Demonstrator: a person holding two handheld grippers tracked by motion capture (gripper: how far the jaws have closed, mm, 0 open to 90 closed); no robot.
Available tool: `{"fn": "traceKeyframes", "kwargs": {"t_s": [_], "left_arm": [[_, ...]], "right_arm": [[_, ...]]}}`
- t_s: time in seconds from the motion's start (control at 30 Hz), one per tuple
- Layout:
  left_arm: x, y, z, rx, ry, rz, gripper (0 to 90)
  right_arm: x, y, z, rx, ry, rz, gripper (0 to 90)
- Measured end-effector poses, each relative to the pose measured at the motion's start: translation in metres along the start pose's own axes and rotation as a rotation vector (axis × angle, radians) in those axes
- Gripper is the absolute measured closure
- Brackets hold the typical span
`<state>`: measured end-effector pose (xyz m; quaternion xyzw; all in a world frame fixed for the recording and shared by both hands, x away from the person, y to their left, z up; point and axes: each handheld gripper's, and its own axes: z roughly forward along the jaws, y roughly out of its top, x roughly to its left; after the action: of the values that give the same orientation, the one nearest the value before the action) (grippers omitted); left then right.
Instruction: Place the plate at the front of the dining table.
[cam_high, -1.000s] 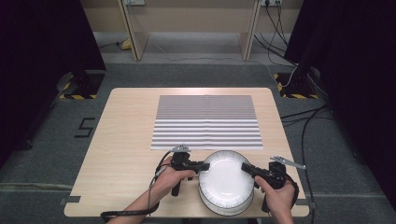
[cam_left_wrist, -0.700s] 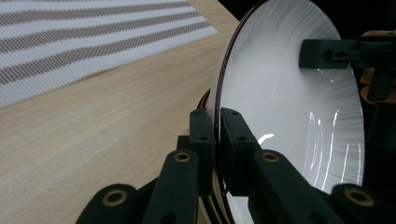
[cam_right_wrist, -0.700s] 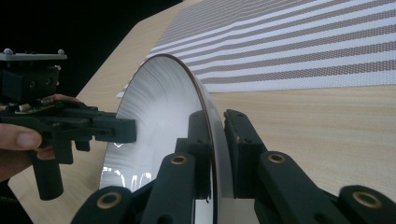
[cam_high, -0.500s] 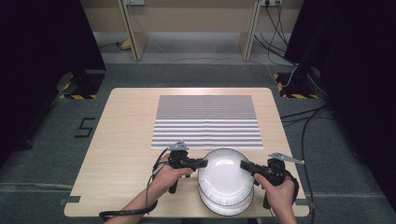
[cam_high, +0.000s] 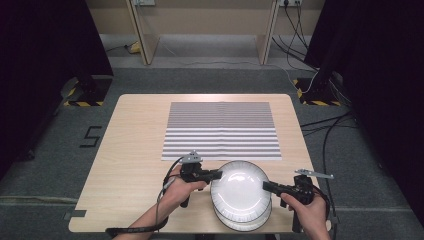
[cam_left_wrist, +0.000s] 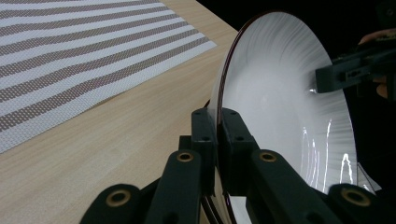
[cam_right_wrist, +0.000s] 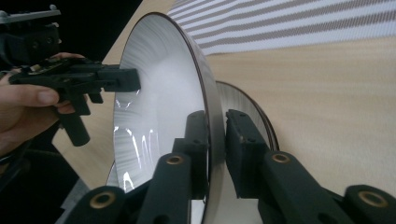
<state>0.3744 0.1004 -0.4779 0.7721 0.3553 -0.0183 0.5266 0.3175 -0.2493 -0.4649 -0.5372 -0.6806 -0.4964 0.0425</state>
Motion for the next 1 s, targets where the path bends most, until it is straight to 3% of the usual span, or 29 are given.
{"fn": "traceKeyframes", "kwargs": {"t_s": [0.07, 0.13, 0.27, 0.37, 0.4, 0.53, 0.63, 0.8, 0.9, 0.97, 1.0], "left_arm": [[-0.002, 0.000, 0.000, 0.001, 0.007, 0.012, 85.3], [-0.005, 0.003, 0.000, -0.004, 0.018, 0.030, 85.1], [-0.001, -0.002, -0.002, -0.039, -0.023, -0.019, 83.0], [0.000, -0.008, -0.006, -0.033, -0.041, -0.040, 76.3], [0.001, -0.010, -0.007, -0.035, -0.046, -0.052, 74.5], [-0.003, -0.018, -0.013, -0.011, -0.092, -0.121, 69.1], [-0.006, -0.022, -0.016, 0.007, -0.076, -0.100, 64.7], [-0.007, -0.032, -0.011, 0.050, -0.047, -0.114, 63.6], [-0.007, -0.032, -0.010, 0.068, -0.022, -0.090, 71.1], [-0.006, -0.030, -0.009, 0.066, -0.013, -0.130, 72.3], [-0.006, -0.029, -0.009, 0.066, 0.000, -0.126, 73.5]], "right_arm": [[0.000, -0.002, 0.000, 0.009, 0.010, 0.008, 80.7], [0.001, -0.005, 0.000, 0.029, -0.017, 0.018, 82.2], [0.002, -0.009, 0.003, -0.010, -0.051, 0.013, 84.1], [0.003, -0.013, 0.005, -0.028, -0.058, 0.020, 84.6], [0.004, -0.017, 0.007, -0.045, -0.082, 0.014, 85.3], [0.003, -0.022, 0.006, -0.069, -0.088, 0.034, 85.3], [0.005, -0.024, 0.006, -0.082, -0.097, 0.056, 85.3], [0.005, -0.027, 0.009, -0.114, -0.105, 0.104, 84.9], [0.006, -0.026, 0.011, -0.125, -0.109, 0.113, 85.0], [0.006, -0.025, 0.012, -0.126, -0.115, 0.111, 84.9], [0.006, -0.025, 0.012, -0.128, -0.112, 0.104, 84.8]]}}
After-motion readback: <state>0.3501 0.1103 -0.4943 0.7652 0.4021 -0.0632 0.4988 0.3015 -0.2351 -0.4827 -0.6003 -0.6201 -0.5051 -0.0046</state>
